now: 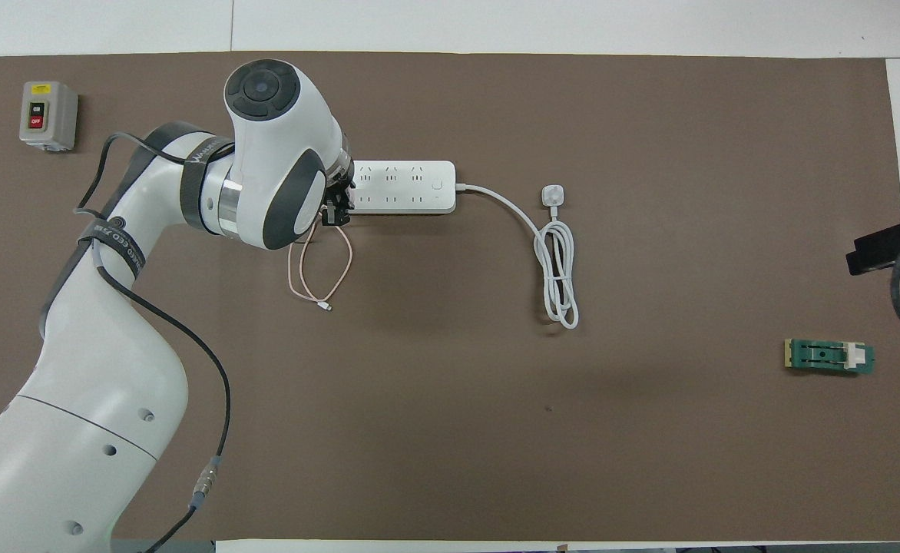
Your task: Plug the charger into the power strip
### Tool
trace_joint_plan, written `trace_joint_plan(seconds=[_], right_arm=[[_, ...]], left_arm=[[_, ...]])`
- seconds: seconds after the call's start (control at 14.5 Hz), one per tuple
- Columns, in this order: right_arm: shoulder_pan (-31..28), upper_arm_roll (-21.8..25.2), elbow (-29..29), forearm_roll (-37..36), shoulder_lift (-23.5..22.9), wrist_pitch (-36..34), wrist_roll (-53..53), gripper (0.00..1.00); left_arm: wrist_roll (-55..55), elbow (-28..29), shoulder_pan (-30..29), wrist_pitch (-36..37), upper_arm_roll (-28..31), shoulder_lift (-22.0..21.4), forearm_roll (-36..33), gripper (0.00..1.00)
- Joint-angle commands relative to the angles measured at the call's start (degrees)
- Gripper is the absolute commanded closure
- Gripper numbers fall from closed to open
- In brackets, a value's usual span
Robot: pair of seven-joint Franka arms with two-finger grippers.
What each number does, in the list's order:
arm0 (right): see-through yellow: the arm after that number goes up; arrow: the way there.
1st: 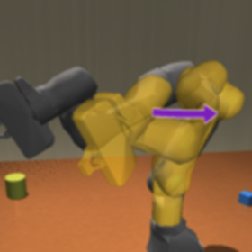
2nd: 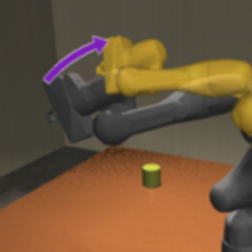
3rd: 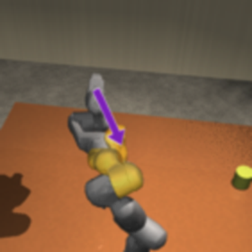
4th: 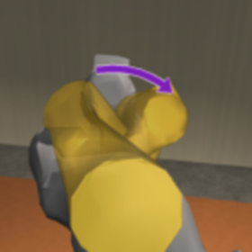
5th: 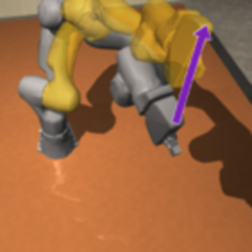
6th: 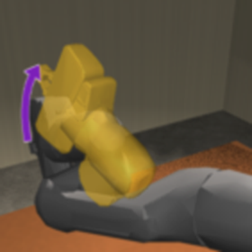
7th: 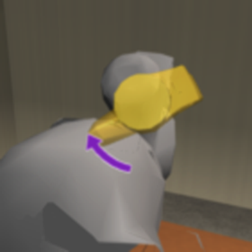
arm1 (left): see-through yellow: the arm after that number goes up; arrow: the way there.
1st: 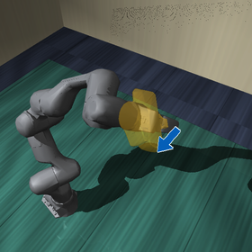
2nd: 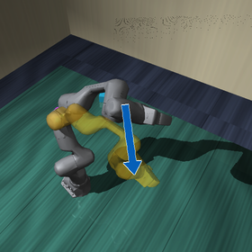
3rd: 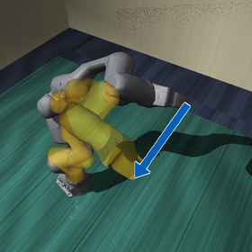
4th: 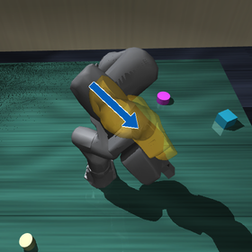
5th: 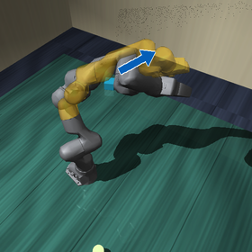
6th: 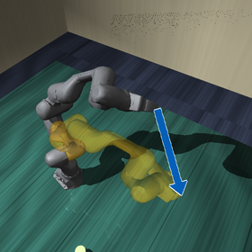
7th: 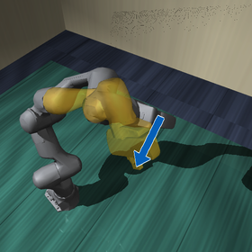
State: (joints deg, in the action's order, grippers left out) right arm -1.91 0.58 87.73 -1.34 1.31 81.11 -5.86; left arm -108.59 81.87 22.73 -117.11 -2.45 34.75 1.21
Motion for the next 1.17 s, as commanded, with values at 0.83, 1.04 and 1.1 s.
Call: trace_joint_plan(seconds=[0.83, 1.04, 1.1], right_arm=[[-0.81, -0.40, 1.66, 0.99, 1.50, 0.54, -0.02, 0.00], [-0.90, -0.40, 1.66, 0.99, 1.42, 0.54, -0.02, 0.00], [-0.90, -0.40, 1.74, 0.99, 1.50, 0.54, -0.02, 0.00]], left_arm=[[-0.40, -1.81, 0.21, 0.31, 0.78, 1.73, -2.35, 1.00], [-0.40, -1.81, 0.39, 0.75, 0.69, 2.08, -2.09, 1.00], [-0.40, -1.81, 0.39, 0.92, 0.69, 2.08, -2.08, 1.00]])
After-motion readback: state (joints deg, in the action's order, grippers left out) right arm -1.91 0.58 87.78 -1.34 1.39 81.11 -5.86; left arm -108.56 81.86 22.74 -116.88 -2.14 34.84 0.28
